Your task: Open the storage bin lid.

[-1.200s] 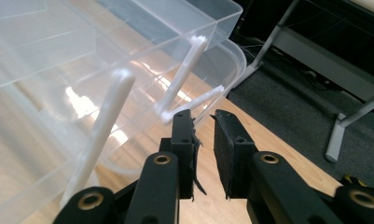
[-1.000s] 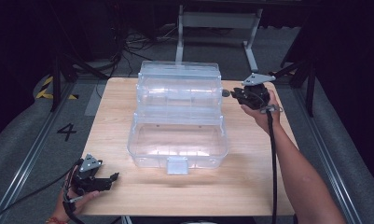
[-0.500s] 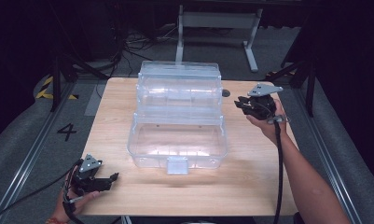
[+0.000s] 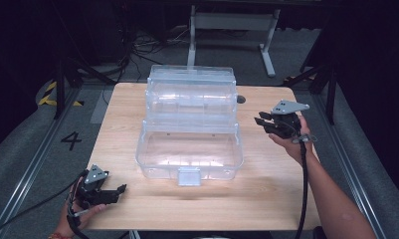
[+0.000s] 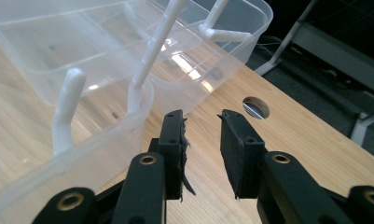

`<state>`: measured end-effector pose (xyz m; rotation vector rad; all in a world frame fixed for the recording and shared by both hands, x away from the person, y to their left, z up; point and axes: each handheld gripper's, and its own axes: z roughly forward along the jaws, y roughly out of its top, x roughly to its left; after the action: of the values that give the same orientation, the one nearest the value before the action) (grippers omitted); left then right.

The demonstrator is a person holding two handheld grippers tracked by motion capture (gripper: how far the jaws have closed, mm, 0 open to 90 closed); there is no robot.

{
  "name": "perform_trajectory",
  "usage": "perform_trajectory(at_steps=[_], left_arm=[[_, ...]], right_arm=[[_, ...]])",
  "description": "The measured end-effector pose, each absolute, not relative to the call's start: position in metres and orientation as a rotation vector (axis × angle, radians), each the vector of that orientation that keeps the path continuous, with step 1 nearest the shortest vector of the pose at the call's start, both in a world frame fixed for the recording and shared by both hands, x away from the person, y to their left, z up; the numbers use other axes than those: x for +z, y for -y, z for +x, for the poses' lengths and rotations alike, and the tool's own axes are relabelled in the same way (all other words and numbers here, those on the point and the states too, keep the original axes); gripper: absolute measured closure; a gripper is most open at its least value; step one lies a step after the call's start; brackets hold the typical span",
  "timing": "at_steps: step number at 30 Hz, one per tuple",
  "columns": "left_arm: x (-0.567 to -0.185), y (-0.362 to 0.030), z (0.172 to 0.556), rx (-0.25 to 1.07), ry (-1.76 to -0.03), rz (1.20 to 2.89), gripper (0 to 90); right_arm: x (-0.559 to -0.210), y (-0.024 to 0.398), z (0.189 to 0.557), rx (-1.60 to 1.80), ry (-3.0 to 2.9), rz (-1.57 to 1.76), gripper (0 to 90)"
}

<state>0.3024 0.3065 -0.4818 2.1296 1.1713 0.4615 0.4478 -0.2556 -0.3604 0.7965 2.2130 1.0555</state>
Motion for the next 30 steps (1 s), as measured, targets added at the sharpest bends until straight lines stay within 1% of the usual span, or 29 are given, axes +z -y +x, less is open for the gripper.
perform_trajectory(at_steps=[10, 16, 17, 18, 19, 22, 30], left_arm=[[-0.482, -0.307, 0.302, 0.462, -1.171, 2.131, 16.6], [-0.482, -0.307, 0.303, 0.459, -1.171, 2.131, 16.6], [-0.482, -0.307, 0.302, 0.459, -1.171, 2.131, 16.6], [-0.482, -0.307, 0.303, 0.459, -1.171, 2.130, 16.5], [-0.482, -0.307, 0.303, 0.459, -1.171, 2.130, 16.6], [-0.482, -0.307, 0.303, 0.459, -1.171, 2.130, 16.6], [-0.482, -0.307, 0.303, 0.459, -1.171, 2.131, 16.4]], right_arm=[[-0.368, 0.271, 0.429, 1.037, -2.225, 0.789, 66.3], [-0.378, 0.275, 0.415, 1.005, -2.250, 0.765, 60.0], [-0.378, 0.275, 0.415, 1.005, -2.250, 0.765, 60.0], [-0.381, 0.277, 0.411, 1.000, -2.257, 0.766, 57.4], [-0.382, 0.277, 0.410, 0.996, -2.254, 0.769, 56.7], [-0.385, 0.280, 0.407, 0.999, -2.258, 0.773, 55.5], [-0.394, 0.286, 0.396, 0.954, -2.256, 0.793, 46.8]])
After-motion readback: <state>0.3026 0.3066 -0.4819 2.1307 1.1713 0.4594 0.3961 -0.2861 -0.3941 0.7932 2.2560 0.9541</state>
